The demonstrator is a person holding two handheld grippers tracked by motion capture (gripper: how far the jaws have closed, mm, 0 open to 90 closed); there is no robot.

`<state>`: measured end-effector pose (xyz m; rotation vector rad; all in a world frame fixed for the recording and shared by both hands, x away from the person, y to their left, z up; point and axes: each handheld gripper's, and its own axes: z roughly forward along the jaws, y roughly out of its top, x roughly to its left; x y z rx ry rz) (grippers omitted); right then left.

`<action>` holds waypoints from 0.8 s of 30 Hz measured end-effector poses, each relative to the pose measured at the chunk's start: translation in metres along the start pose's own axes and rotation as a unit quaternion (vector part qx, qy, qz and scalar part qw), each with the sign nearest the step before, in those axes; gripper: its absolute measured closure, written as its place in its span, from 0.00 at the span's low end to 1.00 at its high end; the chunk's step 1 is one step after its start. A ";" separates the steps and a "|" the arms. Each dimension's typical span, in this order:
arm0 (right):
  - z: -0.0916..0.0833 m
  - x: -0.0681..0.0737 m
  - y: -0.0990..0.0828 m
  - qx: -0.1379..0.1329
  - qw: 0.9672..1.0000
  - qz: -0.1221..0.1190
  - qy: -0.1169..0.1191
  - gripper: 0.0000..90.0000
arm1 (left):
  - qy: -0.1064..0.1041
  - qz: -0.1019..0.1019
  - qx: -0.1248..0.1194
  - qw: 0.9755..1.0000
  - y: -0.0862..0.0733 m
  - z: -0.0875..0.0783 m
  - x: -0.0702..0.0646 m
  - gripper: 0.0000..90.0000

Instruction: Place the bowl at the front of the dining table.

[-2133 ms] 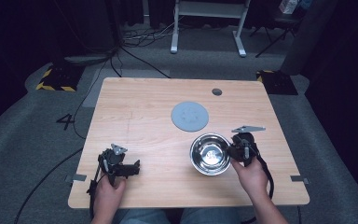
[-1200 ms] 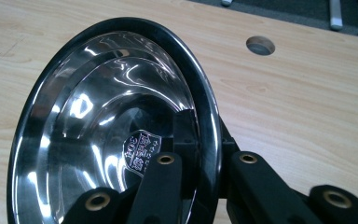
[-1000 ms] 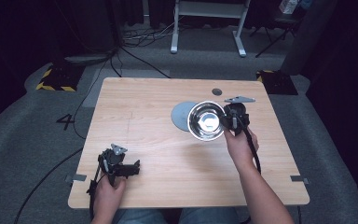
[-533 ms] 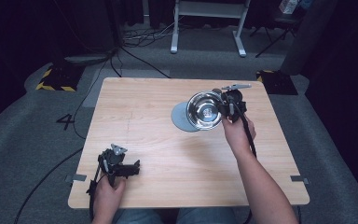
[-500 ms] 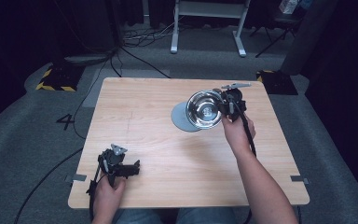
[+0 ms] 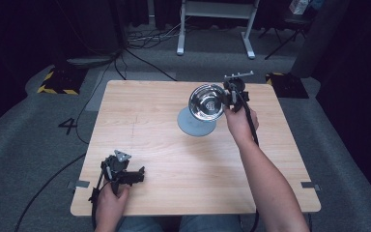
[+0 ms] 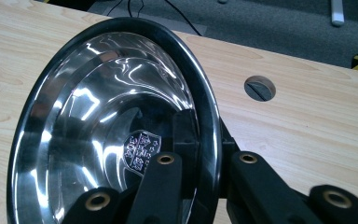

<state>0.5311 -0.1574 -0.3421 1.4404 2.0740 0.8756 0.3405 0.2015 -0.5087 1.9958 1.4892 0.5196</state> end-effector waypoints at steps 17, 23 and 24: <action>0.038 0.009 0.007 0.018 0.998 0.046 0.033 0.95 | 0.000 0.000 0.001 1.000 0.000 0.000 0.000 0.00; 0.053 0.016 0.007 0.031 0.999 0.029 0.010 0.95 | -0.001 0.000 0.001 1.000 0.000 0.000 0.000 0.00; 0.057 0.015 0.006 0.036 0.999 0.038 0.012 0.95 | 0.000 0.000 0.001 1.000 0.000 0.000 0.000 0.00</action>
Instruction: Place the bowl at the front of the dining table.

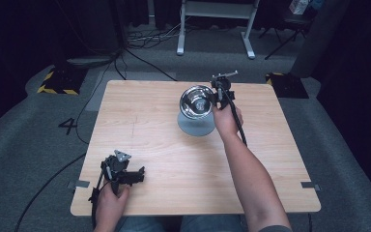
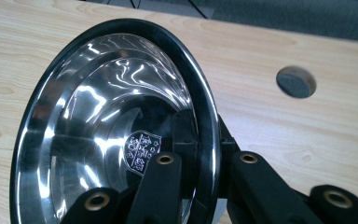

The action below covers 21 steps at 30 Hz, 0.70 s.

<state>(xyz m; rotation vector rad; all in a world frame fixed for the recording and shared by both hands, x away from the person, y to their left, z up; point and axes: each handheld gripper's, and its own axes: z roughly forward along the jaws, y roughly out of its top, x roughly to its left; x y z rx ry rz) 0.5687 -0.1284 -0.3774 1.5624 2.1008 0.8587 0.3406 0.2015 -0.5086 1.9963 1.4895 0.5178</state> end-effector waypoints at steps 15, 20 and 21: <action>0.041 0.003 -0.011 0.039 0.999 0.021 0.009 0.95 | 0.001 0.001 -0.001 1.000 0.000 0.000 0.000 0.00; 0.051 0.002 -0.015 0.050 0.998 0.026 0.010 0.95 | 0.001 0.000 -0.001 1.000 0.000 0.000 0.000 0.00; 0.053 0.002 -0.016 0.051 0.998 0.026 0.010 0.95 | 0.001 0.001 -0.001 1.000 0.000 0.000 0.000 0.00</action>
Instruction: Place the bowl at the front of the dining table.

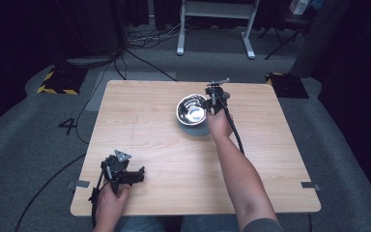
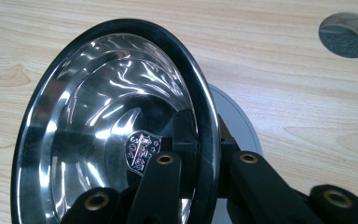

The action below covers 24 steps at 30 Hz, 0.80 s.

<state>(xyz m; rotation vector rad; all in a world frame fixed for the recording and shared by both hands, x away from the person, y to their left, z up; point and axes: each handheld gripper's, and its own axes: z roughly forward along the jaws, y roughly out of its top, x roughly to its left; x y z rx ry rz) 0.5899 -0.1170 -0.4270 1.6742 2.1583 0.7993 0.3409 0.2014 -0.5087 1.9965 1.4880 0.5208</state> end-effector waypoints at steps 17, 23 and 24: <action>0.010 -0.010 -0.004 0.022 1.000 0.020 0.006 0.91 | 0.000 0.001 0.000 1.000 0.000 0.000 0.000 0.00; 0.006 -0.016 -0.003 0.020 0.999 0.030 0.007 0.75 | 0.000 0.000 0.000 1.000 0.000 0.000 0.000 0.00; 0.006 -0.018 -0.003 0.021 0.999 0.033 0.009 0.73 | 0.000 0.000 0.000 1.000 0.000 0.000 0.000 0.00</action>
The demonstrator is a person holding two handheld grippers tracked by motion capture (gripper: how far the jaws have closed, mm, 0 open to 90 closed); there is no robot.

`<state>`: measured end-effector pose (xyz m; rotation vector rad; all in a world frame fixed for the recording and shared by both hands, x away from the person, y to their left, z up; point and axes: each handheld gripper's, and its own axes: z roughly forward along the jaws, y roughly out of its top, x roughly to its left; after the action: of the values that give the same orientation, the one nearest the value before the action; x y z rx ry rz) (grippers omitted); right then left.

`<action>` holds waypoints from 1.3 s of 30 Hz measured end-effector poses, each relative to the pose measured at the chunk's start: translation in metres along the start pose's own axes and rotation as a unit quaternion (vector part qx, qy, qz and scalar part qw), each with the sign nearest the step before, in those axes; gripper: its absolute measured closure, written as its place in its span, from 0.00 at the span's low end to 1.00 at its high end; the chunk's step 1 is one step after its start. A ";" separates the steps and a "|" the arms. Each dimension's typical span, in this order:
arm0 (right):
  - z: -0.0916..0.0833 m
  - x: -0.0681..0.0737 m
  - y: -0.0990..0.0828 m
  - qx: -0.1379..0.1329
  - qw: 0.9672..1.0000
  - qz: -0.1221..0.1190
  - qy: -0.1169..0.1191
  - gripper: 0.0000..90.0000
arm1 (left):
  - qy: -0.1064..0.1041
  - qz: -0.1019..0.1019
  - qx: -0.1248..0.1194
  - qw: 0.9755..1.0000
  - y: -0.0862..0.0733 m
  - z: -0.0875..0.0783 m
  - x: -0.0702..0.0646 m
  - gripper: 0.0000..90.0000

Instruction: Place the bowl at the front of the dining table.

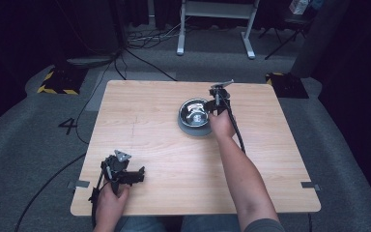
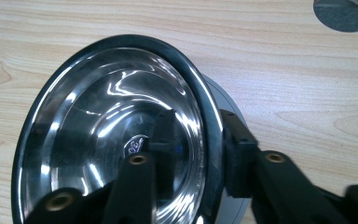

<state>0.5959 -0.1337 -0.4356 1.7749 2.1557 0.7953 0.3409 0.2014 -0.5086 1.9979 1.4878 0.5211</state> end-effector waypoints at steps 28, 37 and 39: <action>-0.062 -0.011 0.000 -0.065 0.997 -0.034 -0.002 0.55 | 0.000 0.000 0.000 1.000 0.000 0.000 0.000 0.00; -0.095 -0.019 -0.008 -0.091 0.995 -0.046 0.016 0.53 | 0.000 0.000 0.000 1.000 0.000 0.000 0.000 0.00; -0.103 -0.020 -0.011 -0.097 0.994 -0.052 0.015 0.53 | 0.000 0.000 0.000 1.000 0.000 0.000 0.000 0.00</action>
<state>0.5399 -0.1809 -0.3601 1.5526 2.0895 0.9753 0.3409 0.2014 -0.5086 1.9980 1.4878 0.5216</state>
